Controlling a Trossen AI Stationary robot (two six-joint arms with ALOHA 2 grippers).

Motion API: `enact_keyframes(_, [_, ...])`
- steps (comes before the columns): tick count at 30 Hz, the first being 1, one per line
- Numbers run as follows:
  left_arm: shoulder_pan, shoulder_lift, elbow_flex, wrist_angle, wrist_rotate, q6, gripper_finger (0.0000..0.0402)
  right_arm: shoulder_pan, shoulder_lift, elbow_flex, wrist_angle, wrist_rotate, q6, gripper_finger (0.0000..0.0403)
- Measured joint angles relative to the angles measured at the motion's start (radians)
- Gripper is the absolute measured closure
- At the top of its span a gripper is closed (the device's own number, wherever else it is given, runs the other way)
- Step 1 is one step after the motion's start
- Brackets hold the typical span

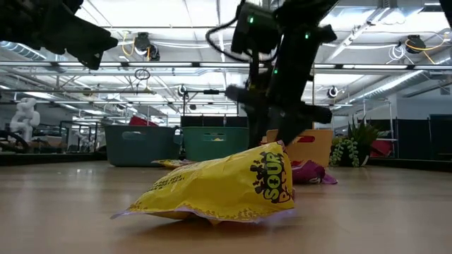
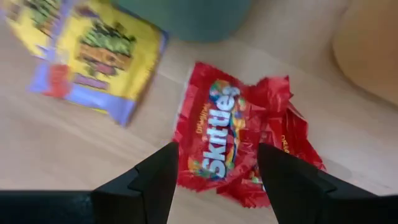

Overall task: Sort candy
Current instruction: Put the red candy into the yellow bin

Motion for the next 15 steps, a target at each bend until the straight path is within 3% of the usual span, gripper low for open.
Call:
enact_keyframes(9, [0.000,0.000,0.000,-0.024,0.000,0.002,0.0297,0.001,0.092,0.005,0.039,-0.008,0.037,0.0197])
enact_keyframes(12, [0.000,0.000,0.000,-0.024,-0.007,0.006,0.0297,0.003,0.093,0.005,0.042,-0.010,0.044,0.0225])
enact_keyframes(15, [0.000,0.000,0.000,-0.026,-0.024,0.006,0.0297,0.002,0.085,0.002,0.043,-0.025,0.036,0.0280])
